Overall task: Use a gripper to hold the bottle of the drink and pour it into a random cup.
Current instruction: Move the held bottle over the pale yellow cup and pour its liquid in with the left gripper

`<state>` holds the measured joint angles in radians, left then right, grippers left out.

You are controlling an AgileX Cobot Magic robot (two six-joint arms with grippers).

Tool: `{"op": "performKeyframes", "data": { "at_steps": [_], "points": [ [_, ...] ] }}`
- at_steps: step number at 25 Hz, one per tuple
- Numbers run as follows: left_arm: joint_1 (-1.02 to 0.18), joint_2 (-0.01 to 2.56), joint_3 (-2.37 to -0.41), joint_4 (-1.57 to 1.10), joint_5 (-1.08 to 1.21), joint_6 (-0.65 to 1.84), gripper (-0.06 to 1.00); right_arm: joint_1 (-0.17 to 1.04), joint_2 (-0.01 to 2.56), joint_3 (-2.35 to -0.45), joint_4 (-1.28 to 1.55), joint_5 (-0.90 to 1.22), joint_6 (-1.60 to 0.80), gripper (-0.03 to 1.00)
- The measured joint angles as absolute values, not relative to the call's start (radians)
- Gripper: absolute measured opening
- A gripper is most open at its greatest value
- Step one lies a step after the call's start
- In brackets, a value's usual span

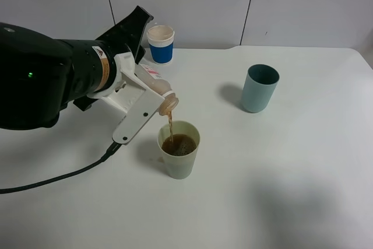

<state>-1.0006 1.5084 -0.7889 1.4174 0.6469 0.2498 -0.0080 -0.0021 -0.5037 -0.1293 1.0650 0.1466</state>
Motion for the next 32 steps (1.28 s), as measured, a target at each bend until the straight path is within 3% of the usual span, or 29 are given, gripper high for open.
{"op": "performKeyframes", "data": {
  "at_steps": [32],
  "points": [
    [-1.048, 1.508, -0.789, 1.551, 0.75, 0.162, 0.33, -0.008, -0.002, -0.504, -0.129, 1.065, 0.147, 1.0]
  ]
}}
